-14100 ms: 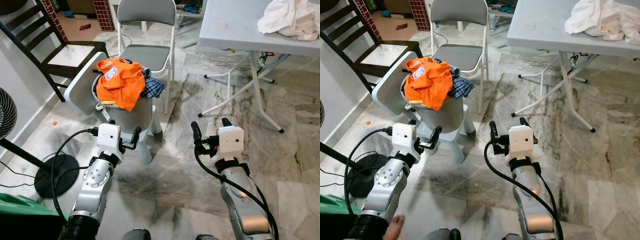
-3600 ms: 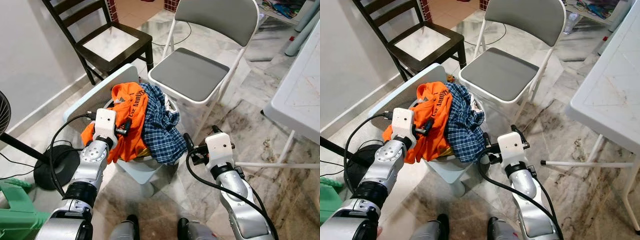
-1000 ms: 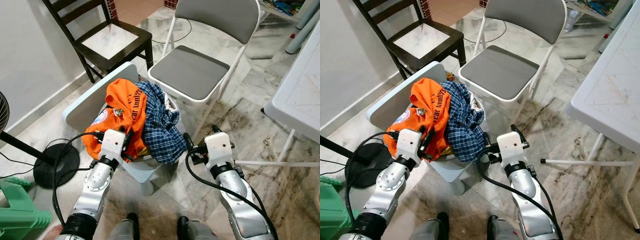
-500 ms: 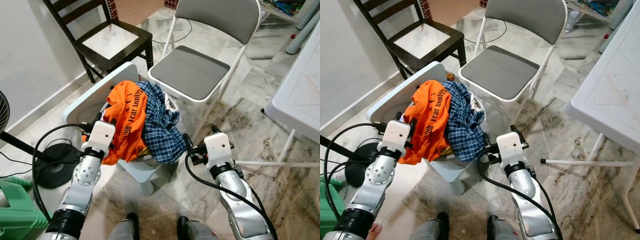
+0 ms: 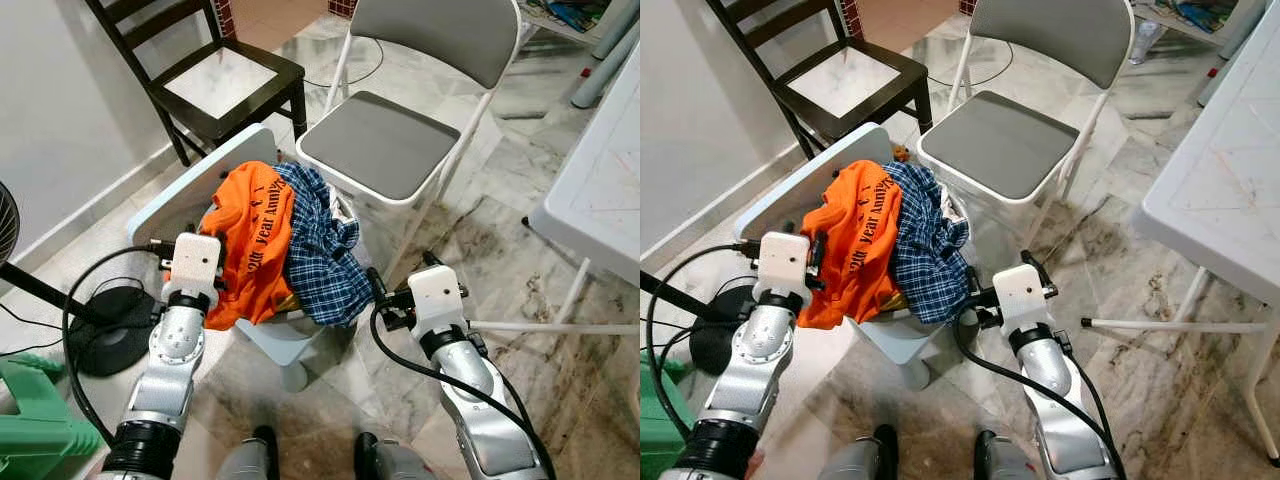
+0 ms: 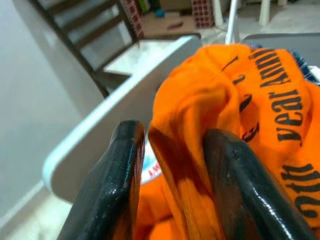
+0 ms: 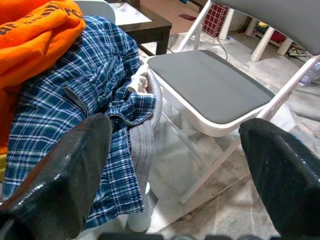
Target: Hang hanger
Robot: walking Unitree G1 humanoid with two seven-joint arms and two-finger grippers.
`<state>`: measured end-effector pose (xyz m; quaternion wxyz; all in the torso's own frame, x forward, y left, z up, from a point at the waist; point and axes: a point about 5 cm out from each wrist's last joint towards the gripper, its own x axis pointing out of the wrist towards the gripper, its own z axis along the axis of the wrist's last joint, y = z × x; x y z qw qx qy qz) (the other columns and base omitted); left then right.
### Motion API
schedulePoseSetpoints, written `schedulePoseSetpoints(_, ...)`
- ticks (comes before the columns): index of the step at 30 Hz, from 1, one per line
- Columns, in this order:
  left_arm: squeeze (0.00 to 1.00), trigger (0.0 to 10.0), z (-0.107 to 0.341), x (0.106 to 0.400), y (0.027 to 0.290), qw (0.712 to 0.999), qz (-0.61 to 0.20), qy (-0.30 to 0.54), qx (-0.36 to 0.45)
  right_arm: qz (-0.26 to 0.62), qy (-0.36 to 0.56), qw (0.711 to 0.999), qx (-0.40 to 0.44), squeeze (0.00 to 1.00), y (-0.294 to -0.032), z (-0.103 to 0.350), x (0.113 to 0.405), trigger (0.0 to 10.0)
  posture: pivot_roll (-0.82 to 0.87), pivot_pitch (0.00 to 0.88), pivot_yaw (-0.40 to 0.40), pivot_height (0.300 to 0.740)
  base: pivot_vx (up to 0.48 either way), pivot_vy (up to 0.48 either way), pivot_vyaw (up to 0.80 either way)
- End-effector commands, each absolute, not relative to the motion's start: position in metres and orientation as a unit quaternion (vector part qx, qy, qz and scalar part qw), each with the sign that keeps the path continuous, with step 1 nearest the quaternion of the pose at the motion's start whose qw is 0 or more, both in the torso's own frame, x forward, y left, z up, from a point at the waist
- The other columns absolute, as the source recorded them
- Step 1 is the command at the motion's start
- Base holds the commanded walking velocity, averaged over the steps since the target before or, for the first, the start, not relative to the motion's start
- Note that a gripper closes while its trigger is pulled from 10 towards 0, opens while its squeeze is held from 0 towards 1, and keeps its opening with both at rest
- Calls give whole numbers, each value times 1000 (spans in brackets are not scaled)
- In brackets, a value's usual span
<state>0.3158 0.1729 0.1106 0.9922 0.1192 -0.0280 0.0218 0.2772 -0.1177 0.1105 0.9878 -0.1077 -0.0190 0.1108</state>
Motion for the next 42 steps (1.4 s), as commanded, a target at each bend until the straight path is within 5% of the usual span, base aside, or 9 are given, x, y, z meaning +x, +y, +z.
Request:
schedulePoseSetpoints(1, 0, 10000, 102, 314, 179, 995, 33, 2, 95, 119, -9, 987, -107, 0, -115, 105, 275, 10000, 44, 278, 18, 740, 0, 0, 0)
schedulePoseSetpoints(10, 0, 10000, 99, 318, 174, 998, 20, 13, 58, 117, -8, 987, -108, 0, -116, 105, 275, 10000, 38, 279, 18, 740, 0, 0, 0)
schedulePoseSetpoints(11, 157, 10000, 100, 320, 174, 998, 22, 14, 61, 117, -8, 987, -109, 0, -116, 105, 275, 10000, 37, 278, 18, 740, 0, 0, 0)
schedulePoseSetpoints(12, 1000, 10000, 101, 321, 174, 998, 23, 13, 56, 117, -8, 987, -109, 0, -115, 105, 275, 10000, 37, 278, 19, 740, 0, 0, 0)
schedulePoseSetpoints(18, 1000, 10000, 102, 324, 173, 999, 21, 12, 48, 115, -8, 987, -109, 0, -116, 105, 275, 10000, 36, 279, 23, 740, 0, 0, 0)
schedulePoseSetpoints(20, 0, 10000, 102, 325, 174, 999, 20, 14, 48, 114, -7, 987, -109, 0, -116, 104, 275, 10000, 35, 280, 25, 740, 0, 0, 0)
schedulePoseSetpoints(26, 0, 9373, 99, 328, 174, 999, 9, 26, 44, 113, -6, 988, -108, 0, -115, 104, 275, 10000, 34, 281, 29, 740, 0, 0, 0)
schedulePoseSetpoints(29, 0, 0, 98, 331, 174, 999, 2, 29, 36, 112, -6, 988, -108, 0, -115, 104, 275, 10000, 32, 280, 30, 740, 0, 0, 0)
schedulePoseSetpoints(42, 0, 0, 99, 338, 177, 999, -6, 17, 33, 109, -7, 988, -110, 0, -116, 104, 275, 10000, 30, 273, 32, 740, 0, 0, 0)
